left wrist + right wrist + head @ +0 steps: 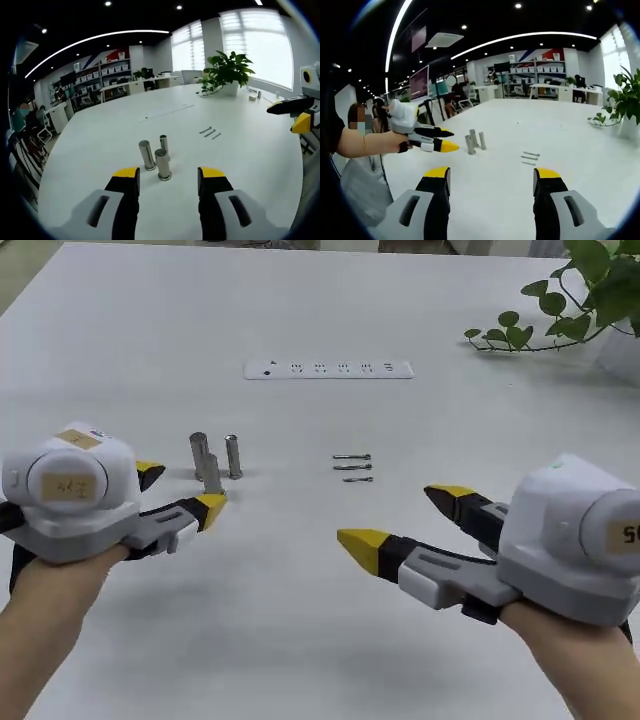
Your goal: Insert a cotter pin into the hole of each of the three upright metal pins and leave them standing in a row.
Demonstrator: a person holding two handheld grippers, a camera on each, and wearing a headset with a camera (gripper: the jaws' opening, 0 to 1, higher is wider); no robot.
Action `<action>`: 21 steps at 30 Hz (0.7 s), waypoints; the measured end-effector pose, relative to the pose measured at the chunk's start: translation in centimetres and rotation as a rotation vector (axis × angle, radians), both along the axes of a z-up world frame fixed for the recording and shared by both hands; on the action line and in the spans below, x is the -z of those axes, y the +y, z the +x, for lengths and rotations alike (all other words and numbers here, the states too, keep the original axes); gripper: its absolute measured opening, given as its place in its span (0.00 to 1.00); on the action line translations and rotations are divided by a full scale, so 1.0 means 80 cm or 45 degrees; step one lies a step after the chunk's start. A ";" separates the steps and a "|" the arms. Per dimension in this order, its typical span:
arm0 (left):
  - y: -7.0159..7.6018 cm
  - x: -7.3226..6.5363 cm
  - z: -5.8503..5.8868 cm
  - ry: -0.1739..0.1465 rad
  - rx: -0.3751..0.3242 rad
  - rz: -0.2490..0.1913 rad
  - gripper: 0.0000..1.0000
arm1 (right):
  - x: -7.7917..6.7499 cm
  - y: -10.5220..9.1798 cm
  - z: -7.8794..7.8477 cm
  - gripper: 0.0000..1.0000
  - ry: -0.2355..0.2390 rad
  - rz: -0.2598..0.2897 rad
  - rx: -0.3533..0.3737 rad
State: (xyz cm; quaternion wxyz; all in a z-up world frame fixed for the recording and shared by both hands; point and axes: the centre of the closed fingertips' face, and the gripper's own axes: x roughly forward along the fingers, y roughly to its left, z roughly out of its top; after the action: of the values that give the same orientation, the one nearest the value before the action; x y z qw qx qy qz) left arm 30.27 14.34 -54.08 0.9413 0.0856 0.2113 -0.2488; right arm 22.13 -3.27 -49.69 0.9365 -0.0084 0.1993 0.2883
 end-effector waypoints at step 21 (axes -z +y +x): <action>-0.015 0.038 0.053 0.014 0.082 -0.016 0.26 | 0.023 -0.003 0.012 0.62 0.054 0.001 0.020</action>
State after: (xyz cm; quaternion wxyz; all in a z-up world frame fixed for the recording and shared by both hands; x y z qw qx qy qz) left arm 34.51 13.12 -57.15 0.9322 0.0849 0.2122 -0.2807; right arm 23.13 -3.49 -51.55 0.9343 -0.0004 0.2190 0.2812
